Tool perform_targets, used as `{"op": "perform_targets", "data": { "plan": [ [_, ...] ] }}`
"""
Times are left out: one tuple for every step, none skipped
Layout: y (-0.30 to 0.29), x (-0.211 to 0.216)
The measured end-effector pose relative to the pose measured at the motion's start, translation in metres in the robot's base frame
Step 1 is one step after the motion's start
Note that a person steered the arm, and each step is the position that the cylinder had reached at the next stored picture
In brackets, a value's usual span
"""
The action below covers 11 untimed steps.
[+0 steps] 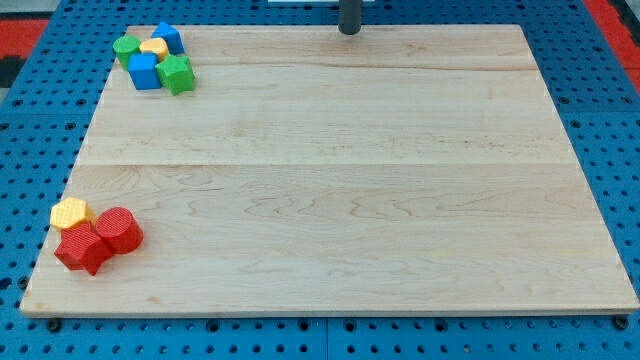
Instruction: Move arm at the bottom center of the board
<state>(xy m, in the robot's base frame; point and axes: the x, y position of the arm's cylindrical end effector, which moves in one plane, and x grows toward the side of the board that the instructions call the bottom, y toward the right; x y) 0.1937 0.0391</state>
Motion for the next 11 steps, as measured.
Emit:
{"op": "perform_targets", "data": {
  "plan": [
    [0.0000,0.0000],
    [-0.0001,0.0004],
    [-0.0010,0.0016],
    [-0.0010,0.0016],
    [-0.0009,0.0016],
    [0.0006,0.0017],
    [0.0019,0.0022],
    [0.0030,-0.0015],
    [0.0030,-0.0016],
    [0.0030,-0.0016],
    [0.0030,-0.0007]
  ]
}}
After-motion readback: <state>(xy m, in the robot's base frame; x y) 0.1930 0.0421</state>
